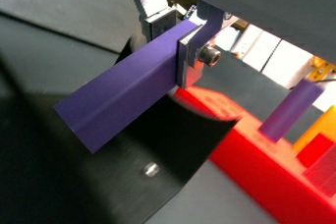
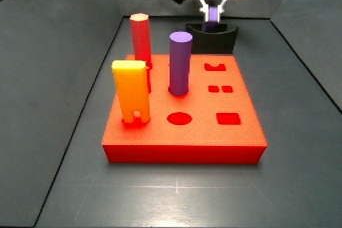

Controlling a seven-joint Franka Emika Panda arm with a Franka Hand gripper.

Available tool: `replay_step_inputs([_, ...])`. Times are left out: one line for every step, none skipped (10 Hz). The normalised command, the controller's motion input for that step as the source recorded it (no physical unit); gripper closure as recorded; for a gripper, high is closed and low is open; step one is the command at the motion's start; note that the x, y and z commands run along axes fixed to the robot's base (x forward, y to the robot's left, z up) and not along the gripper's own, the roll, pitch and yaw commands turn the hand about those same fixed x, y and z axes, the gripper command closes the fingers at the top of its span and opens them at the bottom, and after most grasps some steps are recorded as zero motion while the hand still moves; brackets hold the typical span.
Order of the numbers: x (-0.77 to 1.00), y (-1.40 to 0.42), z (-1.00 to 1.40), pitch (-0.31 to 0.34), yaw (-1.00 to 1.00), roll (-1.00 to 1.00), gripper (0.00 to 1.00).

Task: Pick up the rectangle object. Move up. Place the rectangle object on the fixture. Regrasp the rectangle object. Move to above the board. Insert the rectangle object.
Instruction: Place the rectangle object on the fixture, then regrasp the rectangle object.

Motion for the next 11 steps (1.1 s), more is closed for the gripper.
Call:
replay_step_inputs([0.12,0.08,-0.51,-0.022,-0.13,-0.16,1.00])
replay_step_inputs([0.09,0.10,-0.45,-0.034,-0.11,-0.12,1.00])
replay_step_inputs([0.08,0.10,-0.45,-0.036,-0.09,-0.12,1.00])
replay_step_inputs([0.08,0.10,-0.45,-0.036,-0.08,-0.12,1.00])
replay_step_inputs([0.08,0.10,-0.45,-0.036,-0.07,-0.12,1.00])
replay_step_inputs([0.00,-0.50,-0.17,0.000,0.00,0.00,1.00])
replay_step_inputs([0.00,0.00,0.00,0.000,0.00,0.00,0.00])
replay_step_inputs([0.00,0.00,1.00,-0.051,-0.05,-0.01,0.00])
replay_step_inputs([0.00,0.00,1.00,-0.049,-0.04,0.00,0.00])
replay_step_inputs([-0.02,0.00,1.00,-0.039,-0.02,0.02,0.00])
replay_step_inputs([-0.03,0.00,1.00,-0.021,0.01,0.04,0.00])
